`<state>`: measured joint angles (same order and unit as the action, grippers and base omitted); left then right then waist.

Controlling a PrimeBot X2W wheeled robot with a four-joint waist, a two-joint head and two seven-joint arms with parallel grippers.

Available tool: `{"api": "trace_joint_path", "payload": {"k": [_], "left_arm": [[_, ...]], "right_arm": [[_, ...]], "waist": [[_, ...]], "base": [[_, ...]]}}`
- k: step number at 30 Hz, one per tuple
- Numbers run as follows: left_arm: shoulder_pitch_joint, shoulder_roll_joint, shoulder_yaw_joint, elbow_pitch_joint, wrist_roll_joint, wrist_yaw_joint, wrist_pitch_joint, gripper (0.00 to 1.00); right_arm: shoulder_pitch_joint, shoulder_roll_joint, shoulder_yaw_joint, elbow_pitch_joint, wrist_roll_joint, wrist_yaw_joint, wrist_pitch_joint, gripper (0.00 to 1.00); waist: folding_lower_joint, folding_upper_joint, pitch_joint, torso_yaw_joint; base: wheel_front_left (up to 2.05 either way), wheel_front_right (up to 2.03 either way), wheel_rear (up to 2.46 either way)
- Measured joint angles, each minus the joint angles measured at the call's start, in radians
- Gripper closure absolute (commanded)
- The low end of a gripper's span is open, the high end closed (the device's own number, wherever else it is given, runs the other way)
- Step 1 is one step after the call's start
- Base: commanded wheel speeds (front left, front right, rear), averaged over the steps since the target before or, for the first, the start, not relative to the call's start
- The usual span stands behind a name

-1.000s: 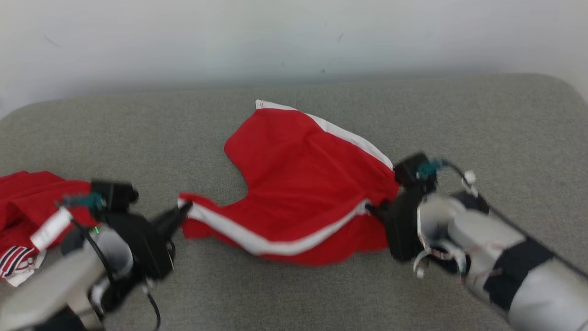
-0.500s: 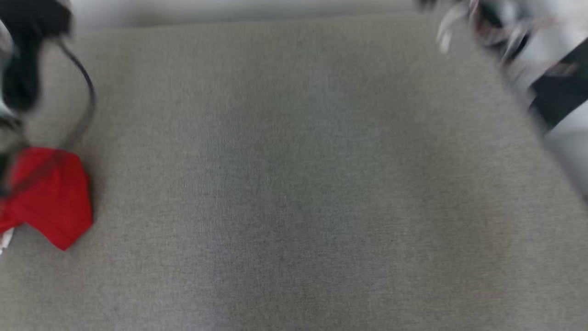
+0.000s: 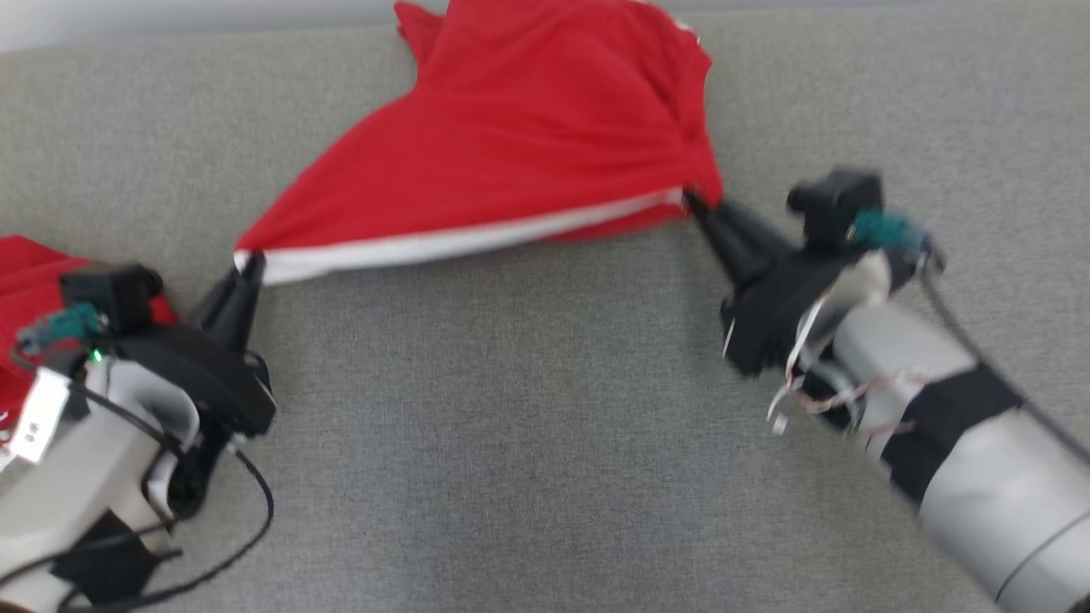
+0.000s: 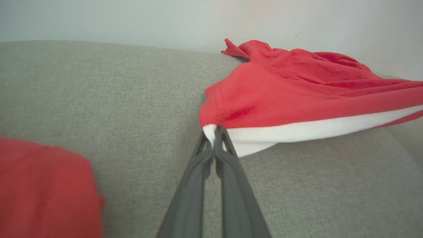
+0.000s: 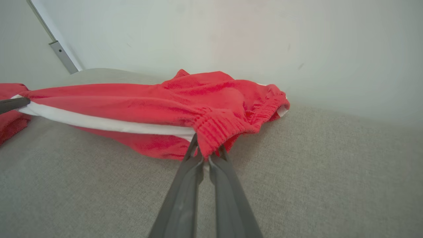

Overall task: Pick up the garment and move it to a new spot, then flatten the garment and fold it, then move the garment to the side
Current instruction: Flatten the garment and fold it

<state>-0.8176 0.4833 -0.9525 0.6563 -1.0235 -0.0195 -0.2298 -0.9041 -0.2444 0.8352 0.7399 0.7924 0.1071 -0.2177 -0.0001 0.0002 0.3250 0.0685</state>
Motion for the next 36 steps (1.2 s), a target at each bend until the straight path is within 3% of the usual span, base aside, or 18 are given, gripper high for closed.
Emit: {"api": "trace_joint_path", "payload": {"k": [6, 11, 23, 36], "left_arm": [[0.062, -0.032, -0.012, 0.018, 0.001, -0.006, -0.009, 1.0], [0.131, -0.051, -0.025, 0.031, 0.007, 0.024, -0.01, 1.0], [0.364, -0.093, -0.07, -0.021, 0.004, 0.065, -0.017, 1.0], [0.507, -0.055, -0.082, -0.126, 0.004, 0.109, -0.017, 1.0]], "right_arm": [[0.122, 0.011, 0.011, 0.021, 0.028, 0.007, -0.003, 1.0], [0.22, 0.006, 0.021, 0.035, 0.034, 0.007, -0.004, 1.0], [0.448, -0.042, 0.006, 0.012, 0.079, -0.029, -0.02, 1.0], [0.605, -0.076, 0.01, -0.105, 0.088, -0.084, -0.021, 1.0]], "waist": [[-0.0001, -0.0001, -0.054, -0.006], [-0.0001, -0.0002, -0.112, -0.008], [-0.0002, -0.0004, -0.275, -0.006], [-0.0002, -0.0004, -0.385, 0.007]], "base": [[0.0, 0.0, 0.0], [0.0, 0.0, 0.0], [0.0, 0.0, 0.0], [0.0, 0.0, 0.0]]}}
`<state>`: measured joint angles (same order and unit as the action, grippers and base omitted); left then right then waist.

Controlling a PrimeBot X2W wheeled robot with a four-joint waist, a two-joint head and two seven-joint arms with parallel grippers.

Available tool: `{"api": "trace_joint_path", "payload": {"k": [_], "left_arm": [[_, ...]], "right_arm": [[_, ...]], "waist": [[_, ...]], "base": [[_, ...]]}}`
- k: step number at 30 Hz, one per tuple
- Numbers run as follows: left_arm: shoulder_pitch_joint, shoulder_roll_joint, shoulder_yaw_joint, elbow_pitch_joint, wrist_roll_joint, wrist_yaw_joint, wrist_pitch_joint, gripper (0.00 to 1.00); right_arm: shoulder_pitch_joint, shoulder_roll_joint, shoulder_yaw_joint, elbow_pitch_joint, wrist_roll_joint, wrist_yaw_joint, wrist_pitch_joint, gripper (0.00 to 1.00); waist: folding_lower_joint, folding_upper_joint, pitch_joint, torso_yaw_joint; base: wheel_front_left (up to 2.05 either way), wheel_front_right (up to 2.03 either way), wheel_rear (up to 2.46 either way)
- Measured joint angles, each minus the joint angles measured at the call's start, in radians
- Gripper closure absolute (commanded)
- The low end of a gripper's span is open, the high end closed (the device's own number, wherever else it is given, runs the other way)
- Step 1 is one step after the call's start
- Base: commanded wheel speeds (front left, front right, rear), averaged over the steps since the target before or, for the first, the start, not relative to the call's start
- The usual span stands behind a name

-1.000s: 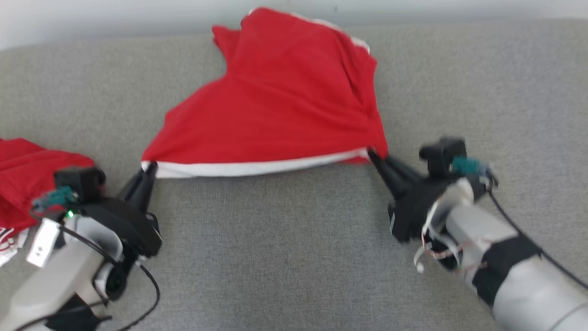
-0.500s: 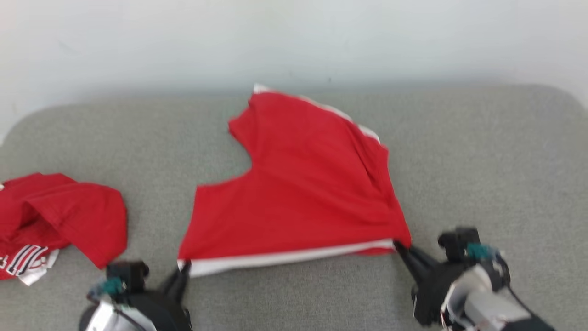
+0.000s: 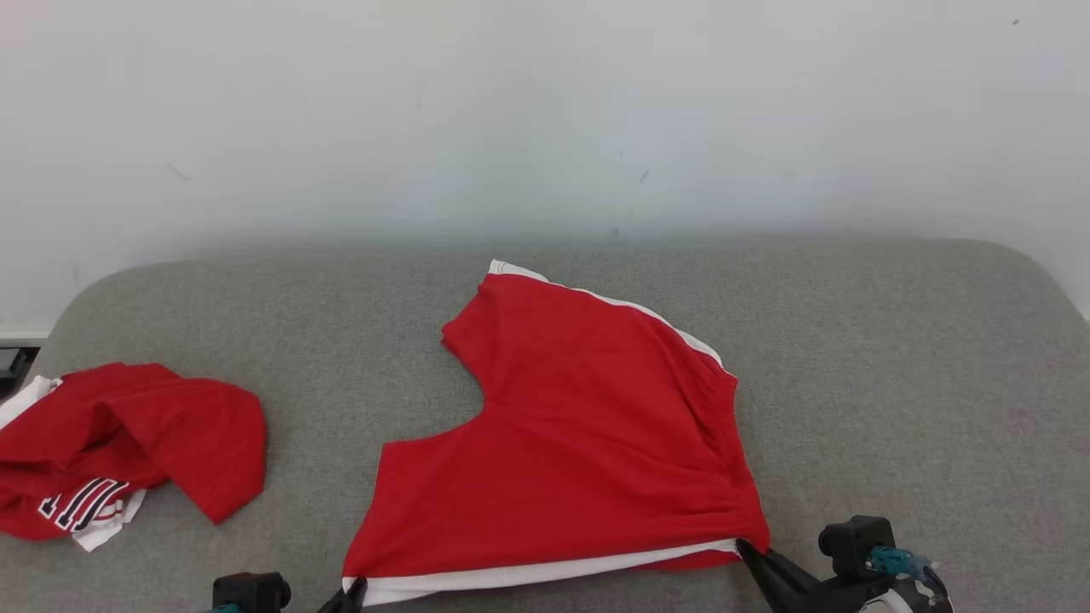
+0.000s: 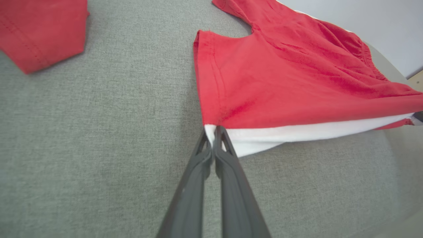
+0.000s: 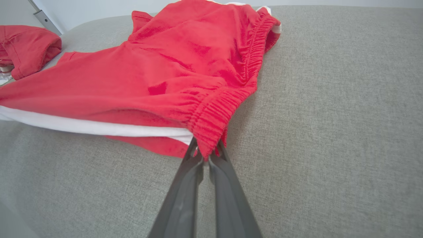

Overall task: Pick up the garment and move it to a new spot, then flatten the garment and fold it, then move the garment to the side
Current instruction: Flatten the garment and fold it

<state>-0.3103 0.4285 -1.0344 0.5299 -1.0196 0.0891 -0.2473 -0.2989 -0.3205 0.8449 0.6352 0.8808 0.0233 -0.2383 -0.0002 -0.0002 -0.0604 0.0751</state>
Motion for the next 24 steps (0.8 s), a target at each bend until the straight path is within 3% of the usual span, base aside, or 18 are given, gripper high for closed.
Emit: {"api": "trace_joint_path", "payload": {"k": [12, 13, 14, 15, 24], "left_arm": [[0.0, 0.006, -0.006, -0.004, 0.01, 0.018, 0.009, 1.0], [0.0, 0.005, -0.004, -0.004, 0.01, 0.021, 0.009, 0.9], [0.0, 0.005, -0.004, -0.004, 0.01, 0.021, 0.009, 0.33], [0.0, 0.005, 0.0, -0.004, 0.01, 0.025, 0.009, 0.03], [0.001, 0.016, 0.032, -0.013, 0.006, 0.028, 0.009, 0.0]], "right_arm": [[0.026, -0.008, 0.018, -0.034, 0.001, -0.042, 0.042, 1.0], [0.026, -0.008, 0.018, -0.041, 0.001, -0.048, 0.049, 0.76], [0.026, -0.008, 0.018, -0.041, 0.001, -0.048, 0.049, 0.23], [0.026, -0.008, 0.018, -0.047, 0.001, -0.051, 0.053, 0.0], [0.031, -0.029, 0.004, -0.107, 0.023, -0.069, 0.062, 0.0]], "waist": [[0.0002, 0.0001, 0.014, -0.008], [0.0002, 0.0001, 0.018, -0.008], [0.0002, 0.0001, 0.018, -0.008], [0.0002, 0.0002, 0.019, -0.008], [0.0003, 0.0002, 0.024, -0.008]], "base": [[0.0, 0.0, 0.0], [0.0, 0.0, 0.0], [0.0, 0.0, 0.0], [0.0, 0.0, 0.0], [0.0, 0.0, 0.0]]}}
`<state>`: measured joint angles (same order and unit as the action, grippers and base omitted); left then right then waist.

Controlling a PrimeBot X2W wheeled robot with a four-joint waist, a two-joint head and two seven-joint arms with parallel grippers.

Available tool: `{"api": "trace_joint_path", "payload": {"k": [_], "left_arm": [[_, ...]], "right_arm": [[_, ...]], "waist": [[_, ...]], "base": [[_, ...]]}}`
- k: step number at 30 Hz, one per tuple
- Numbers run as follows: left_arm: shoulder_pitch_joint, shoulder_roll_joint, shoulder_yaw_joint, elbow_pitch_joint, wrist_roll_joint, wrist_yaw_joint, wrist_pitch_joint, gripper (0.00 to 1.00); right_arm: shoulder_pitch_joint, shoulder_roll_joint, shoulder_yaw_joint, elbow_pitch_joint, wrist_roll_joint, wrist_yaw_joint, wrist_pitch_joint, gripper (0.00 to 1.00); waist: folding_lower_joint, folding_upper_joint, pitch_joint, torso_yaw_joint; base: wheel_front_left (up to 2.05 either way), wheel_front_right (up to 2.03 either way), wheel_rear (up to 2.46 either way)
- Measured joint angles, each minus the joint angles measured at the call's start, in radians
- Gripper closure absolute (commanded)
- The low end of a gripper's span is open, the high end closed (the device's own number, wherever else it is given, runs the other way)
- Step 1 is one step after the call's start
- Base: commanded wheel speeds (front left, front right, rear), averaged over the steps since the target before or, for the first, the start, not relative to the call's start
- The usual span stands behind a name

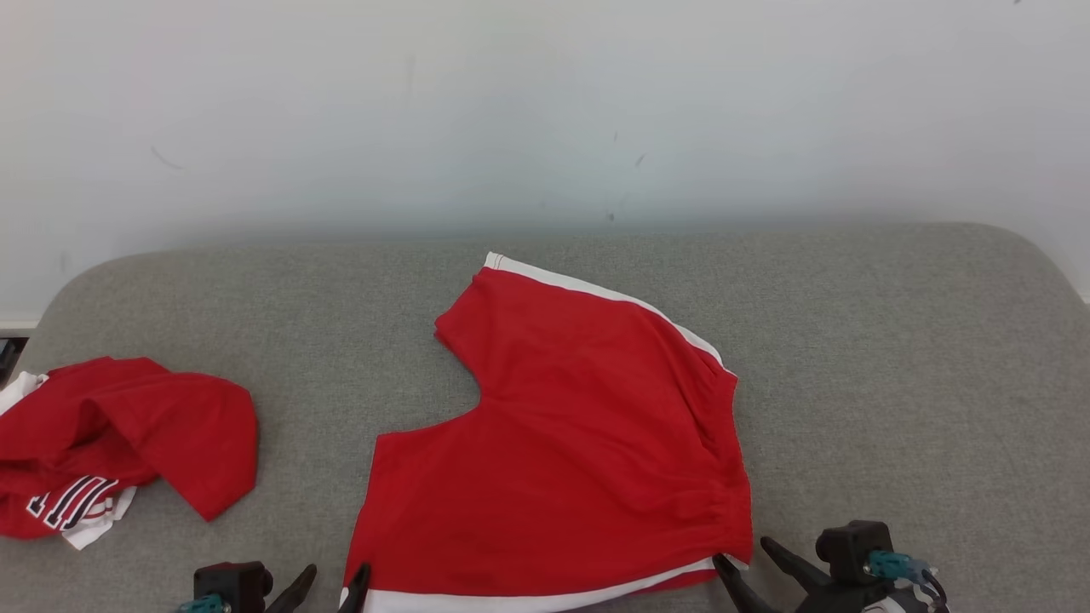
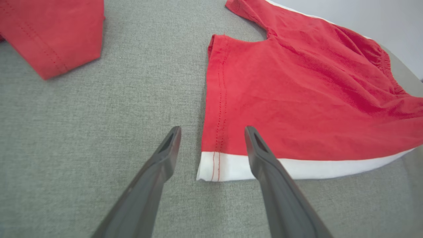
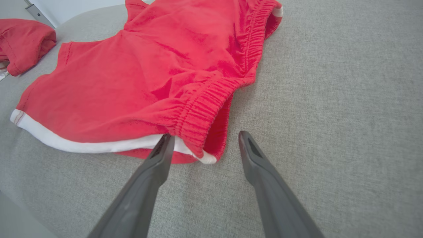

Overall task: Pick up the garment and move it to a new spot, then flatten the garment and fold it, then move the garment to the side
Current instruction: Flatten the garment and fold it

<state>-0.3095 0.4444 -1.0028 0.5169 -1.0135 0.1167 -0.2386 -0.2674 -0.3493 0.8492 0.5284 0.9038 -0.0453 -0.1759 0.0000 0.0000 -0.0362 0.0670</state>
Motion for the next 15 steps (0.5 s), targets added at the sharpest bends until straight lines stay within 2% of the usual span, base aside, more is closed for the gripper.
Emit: {"api": "trace_joint_path", "payload": {"k": [8, 11, 15], "left_arm": [[0.024, 0.019, 0.061, -0.059, 0.0, 0.007, -0.006, 0.0], [0.025, 0.03, 0.109, -0.085, 0.0, 0.007, -0.009, 0.0], [0.05, 0.031, 0.199, -0.081, 0.006, 0.007, -0.01, 0.0]], "right_arm": [[0.066, -0.05, -0.044, -0.131, 0.027, -0.012, -0.016, 0.0], [0.077, -0.064, -0.084, -0.193, 0.039, -0.017, -0.042, 0.0], [0.069, -0.073, -0.137, -0.24, 0.028, -0.043, -0.057, 0.0]], "waist": [[0.0, 0.0, -0.006, -0.006], [0.0, 0.0001, -0.01, -0.01], [0.0, 0.0001, -0.013, -0.024]], "base": [[0.0, 0.0, 0.0], [0.0, 0.0, 0.0], [0.0, 0.0, 0.0]]}}
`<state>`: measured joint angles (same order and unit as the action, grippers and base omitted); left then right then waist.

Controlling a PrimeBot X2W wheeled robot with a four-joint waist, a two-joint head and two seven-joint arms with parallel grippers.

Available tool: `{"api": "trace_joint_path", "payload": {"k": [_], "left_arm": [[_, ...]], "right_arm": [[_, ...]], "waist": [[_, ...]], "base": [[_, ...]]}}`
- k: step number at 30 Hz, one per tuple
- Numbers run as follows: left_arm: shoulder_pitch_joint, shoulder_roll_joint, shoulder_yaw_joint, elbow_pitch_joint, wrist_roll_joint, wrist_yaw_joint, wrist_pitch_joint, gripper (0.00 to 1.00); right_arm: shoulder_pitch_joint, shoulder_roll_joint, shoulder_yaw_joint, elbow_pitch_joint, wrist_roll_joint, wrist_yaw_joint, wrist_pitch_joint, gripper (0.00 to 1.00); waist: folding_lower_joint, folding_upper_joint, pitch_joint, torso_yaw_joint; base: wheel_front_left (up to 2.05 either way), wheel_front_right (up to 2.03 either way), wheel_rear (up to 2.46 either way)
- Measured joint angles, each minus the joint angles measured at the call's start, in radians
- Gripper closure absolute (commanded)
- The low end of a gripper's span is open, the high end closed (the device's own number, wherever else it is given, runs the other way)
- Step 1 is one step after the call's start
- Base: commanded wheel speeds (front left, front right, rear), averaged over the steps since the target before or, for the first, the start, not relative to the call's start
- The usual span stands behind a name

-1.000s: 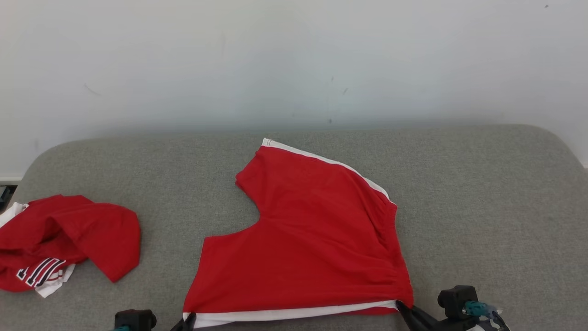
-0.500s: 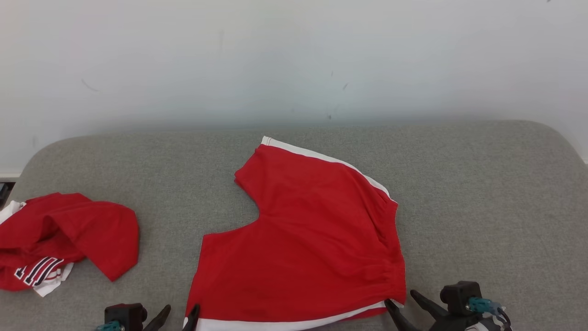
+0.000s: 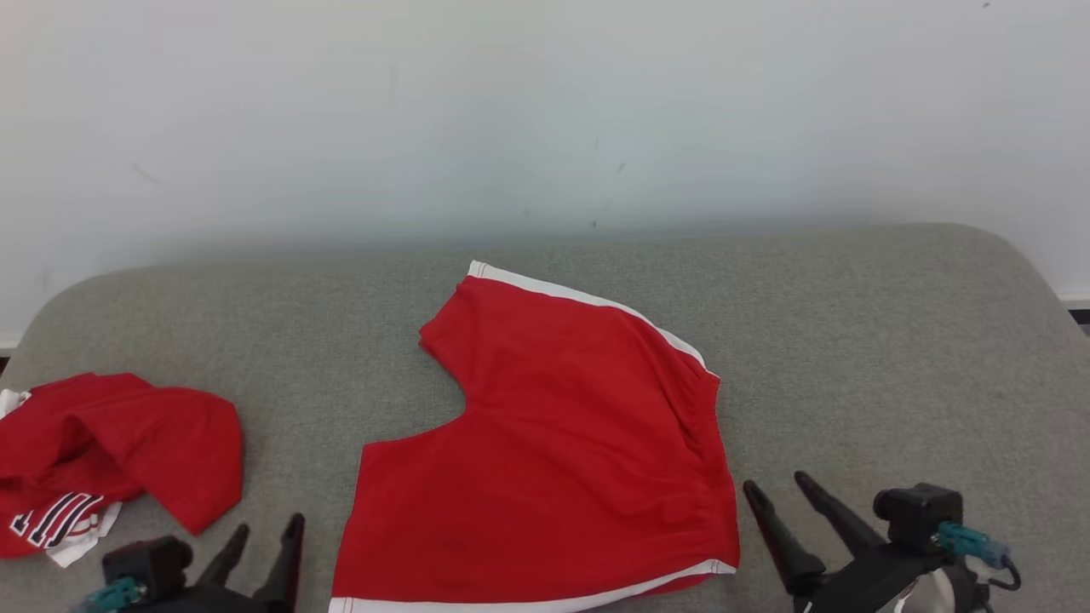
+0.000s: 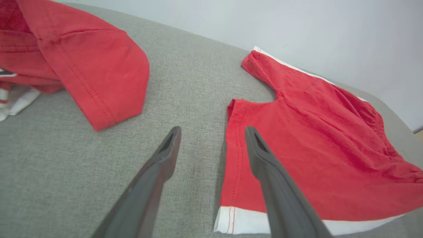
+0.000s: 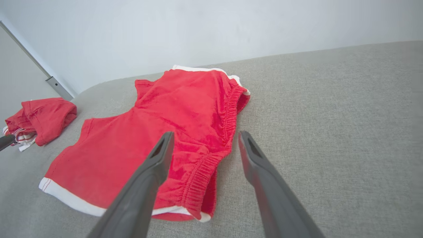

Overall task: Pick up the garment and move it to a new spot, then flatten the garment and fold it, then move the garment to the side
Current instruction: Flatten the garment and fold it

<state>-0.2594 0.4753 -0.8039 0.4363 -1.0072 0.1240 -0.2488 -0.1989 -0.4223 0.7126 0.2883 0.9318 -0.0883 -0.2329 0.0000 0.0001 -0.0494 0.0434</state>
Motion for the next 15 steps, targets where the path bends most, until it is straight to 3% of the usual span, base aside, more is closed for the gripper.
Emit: {"api": "trace_joint_path", "payload": {"k": [10, 15], "left_arm": [[0.056, -0.022, 0.205, 0.005, 0.147, 0.0, 0.0, 0.0], [0.102, -0.024, 0.275, 0.001, 0.239, 0.0, 0.0, 0.0]], "right_arm": [[0.017, -0.042, -0.114, -0.039, -0.056, -0.035, -0.015, 0.0], [0.031, -0.046, -0.144, -0.054, -0.112, -0.036, -0.015, 0.0]], "waist": [[0.0, 0.0, 0.002, -0.024], [0.0, 0.0, 0.003, -0.034]], "base": [[0.0, 0.0, 0.0], [0.0, 0.0, 0.0]]}}
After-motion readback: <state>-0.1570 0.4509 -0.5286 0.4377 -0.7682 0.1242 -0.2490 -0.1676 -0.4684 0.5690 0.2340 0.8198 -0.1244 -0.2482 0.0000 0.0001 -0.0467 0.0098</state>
